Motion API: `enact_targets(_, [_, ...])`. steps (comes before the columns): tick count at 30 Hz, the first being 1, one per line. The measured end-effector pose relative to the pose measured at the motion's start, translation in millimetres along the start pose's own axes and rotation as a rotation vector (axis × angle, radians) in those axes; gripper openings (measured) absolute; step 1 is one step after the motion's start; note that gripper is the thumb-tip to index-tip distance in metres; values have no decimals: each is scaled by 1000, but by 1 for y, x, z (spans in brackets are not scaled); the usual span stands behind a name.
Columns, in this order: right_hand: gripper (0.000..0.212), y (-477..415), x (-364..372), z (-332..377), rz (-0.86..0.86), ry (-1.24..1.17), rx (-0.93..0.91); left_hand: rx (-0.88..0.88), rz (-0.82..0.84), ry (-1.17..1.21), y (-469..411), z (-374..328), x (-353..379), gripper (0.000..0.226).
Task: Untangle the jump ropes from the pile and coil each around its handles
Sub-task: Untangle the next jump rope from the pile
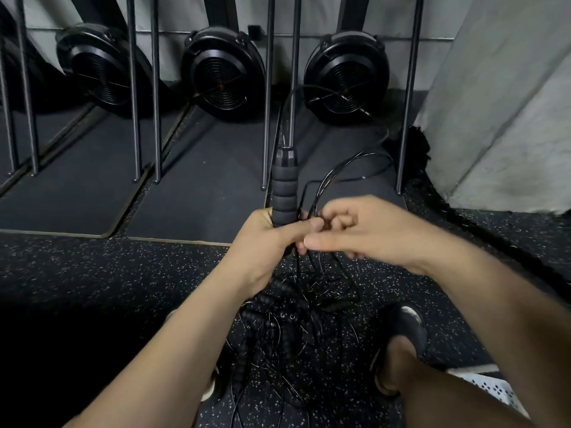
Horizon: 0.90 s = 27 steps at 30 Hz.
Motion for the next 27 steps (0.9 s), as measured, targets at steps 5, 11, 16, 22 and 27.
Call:
enact_targets(5, [44, -14, 27, -27, -40, 150, 0, 29, -22, 41, -3, 2, 2, 29])
enact_targets(11, [27, -19, 23, -28, -68, 97, -85, 19, -48, 27, -2, 0, -3, 15])
enact_targets(16, [11, -21, 24, -22, -59, 176, -85, 36, -61, -7, -4, 2, -2, 20])
enact_targets(22, [30, -20, -33, -47, -211, 513, 159, 20, -138, 16, -7, 3, -12, 22])
enact_targets(27, [75, -8, -83, -95, -543, 682, 562, 21, -142, -8, -9, 3, -16, 24])
Point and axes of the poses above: each hand's wrist, its own y-axis away from the middle knuckle, its own x-axis out of the palm, z = x × y, the point moved 5 cm from there along -y, towards the middle knuckle, and after that the axes turned 2 degrees about z, right-handed, at the moved point
